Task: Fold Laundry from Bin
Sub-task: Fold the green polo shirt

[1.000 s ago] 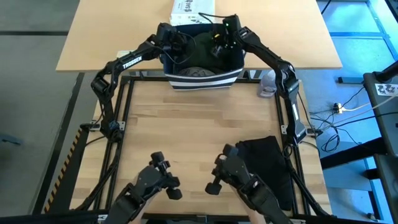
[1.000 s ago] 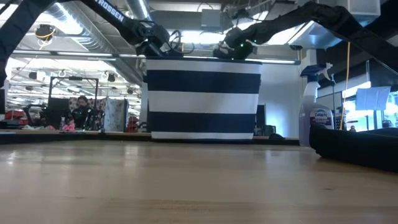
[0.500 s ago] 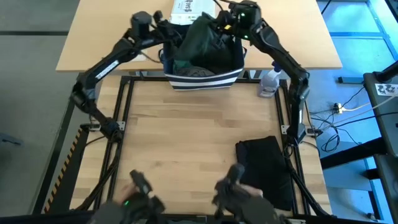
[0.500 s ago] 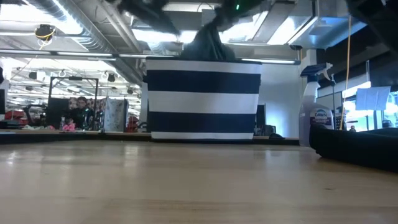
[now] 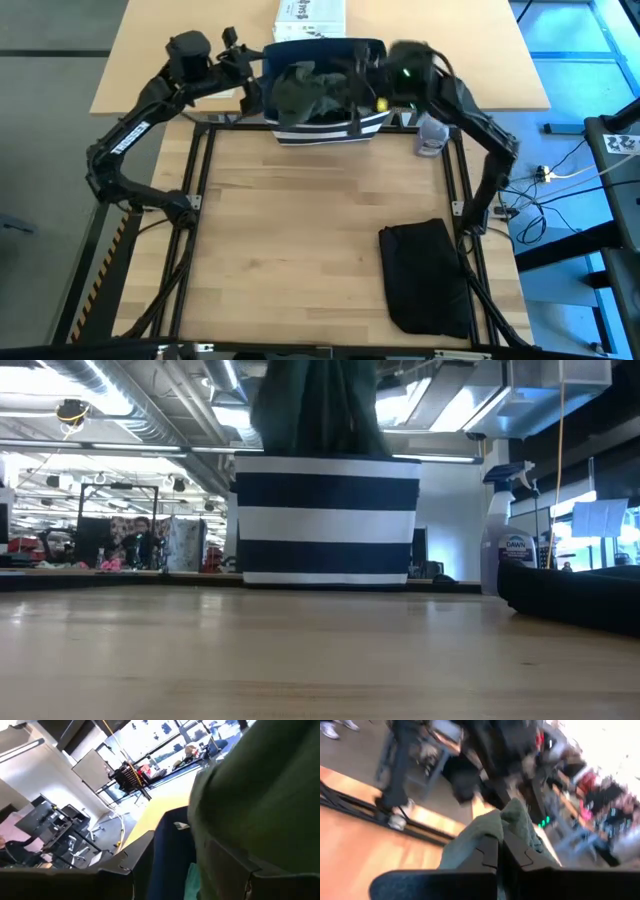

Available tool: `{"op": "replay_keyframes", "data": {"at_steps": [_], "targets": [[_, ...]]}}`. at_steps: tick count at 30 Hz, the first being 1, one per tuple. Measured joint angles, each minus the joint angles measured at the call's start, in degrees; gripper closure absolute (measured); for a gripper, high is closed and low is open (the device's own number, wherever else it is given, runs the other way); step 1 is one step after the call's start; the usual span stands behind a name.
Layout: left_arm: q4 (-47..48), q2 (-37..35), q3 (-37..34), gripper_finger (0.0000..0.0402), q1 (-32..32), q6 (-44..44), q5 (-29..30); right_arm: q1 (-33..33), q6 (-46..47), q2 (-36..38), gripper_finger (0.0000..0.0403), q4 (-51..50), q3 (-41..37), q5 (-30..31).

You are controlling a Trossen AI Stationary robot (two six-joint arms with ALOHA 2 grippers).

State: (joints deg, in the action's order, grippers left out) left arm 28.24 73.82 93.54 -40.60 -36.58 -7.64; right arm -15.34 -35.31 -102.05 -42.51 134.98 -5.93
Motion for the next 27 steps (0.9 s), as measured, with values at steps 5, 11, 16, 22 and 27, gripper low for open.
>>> {"op": "replay_keyframes", "data": {"at_steps": [5,11,16,22,27], "targets": [[3.7,-1.6,0.0,0.0234,2.7,0.1,0.2,10.5,-2.3,3.5,0.0403,0.7,0.0,6.8],[9.5,-1.6,0.0,0.0234,6.3,0.5,2.5,20.6,1.4,5.4,0.0403,-2.5,0.0,8.8],[16.6,-2.0,0.0,0.0234,13.2,2.0,3.1,26.3,8.3,4.6,0.0403,-9.9,-1.3,8.8],[20.2,-3.5,0.0,0.0245,25.4,4.6,15.5,32.8,14.5,4.4,0.0403,-7.9,-10.9,10.0],[25.2,-3.8,0.0,0.0250,32.7,11.1,17.4,36.0,21.4,4.5,0.0403,-2.2,-22.2,10.0]]}}
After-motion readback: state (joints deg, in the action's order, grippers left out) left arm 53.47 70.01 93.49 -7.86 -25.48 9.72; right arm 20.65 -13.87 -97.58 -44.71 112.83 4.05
